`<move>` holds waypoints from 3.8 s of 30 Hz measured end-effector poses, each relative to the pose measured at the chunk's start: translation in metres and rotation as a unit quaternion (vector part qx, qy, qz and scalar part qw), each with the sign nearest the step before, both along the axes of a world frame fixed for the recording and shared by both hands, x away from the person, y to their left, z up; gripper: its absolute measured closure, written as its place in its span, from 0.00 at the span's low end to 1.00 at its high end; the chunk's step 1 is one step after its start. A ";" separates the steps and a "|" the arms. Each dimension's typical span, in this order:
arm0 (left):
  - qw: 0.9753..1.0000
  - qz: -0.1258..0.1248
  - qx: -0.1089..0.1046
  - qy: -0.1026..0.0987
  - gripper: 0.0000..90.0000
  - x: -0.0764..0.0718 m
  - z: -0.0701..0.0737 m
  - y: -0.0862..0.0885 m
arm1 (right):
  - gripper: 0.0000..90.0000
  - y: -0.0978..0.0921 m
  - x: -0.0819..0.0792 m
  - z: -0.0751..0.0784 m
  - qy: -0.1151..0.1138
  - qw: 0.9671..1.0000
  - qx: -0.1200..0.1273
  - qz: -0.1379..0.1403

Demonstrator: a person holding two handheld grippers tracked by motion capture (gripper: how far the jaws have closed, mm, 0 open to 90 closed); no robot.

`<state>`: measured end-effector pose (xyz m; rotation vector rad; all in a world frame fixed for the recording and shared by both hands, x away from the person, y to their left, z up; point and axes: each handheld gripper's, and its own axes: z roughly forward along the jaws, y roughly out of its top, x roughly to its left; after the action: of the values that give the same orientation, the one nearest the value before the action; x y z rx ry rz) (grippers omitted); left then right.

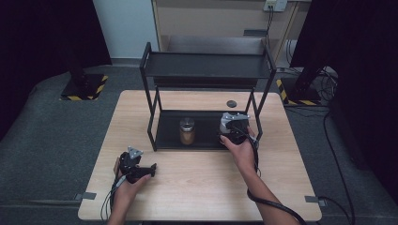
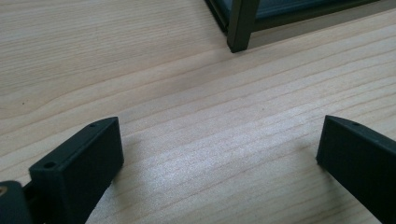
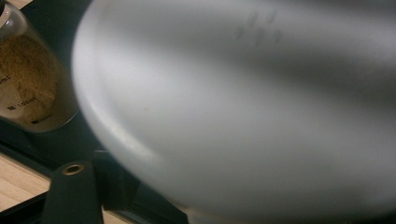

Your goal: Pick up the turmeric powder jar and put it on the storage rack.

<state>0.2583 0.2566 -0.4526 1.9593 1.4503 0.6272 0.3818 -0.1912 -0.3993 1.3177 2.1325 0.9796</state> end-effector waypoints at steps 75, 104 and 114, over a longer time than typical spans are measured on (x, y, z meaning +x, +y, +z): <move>1.000 -0.003 0.001 0.000 0.00 -0.001 0.000 0.000 | 0.08 -0.048 -0.105 -0.020 0.007 0.997 -0.033 0.068; 1.000 -0.001 0.001 0.000 0.00 -0.003 0.000 -0.001 | 0.06 -0.130 -0.102 -0.047 0.044 0.999 -0.026 -0.003; 1.000 -0.001 0.001 0.000 0.00 -0.003 0.000 -0.001 | 0.03 -0.134 -0.104 -0.053 0.039 0.999 -0.015 -0.006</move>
<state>0.2557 0.2556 -0.4524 1.9626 1.4484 0.6272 0.2779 -0.3248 -0.4527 1.3747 2.1859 0.9004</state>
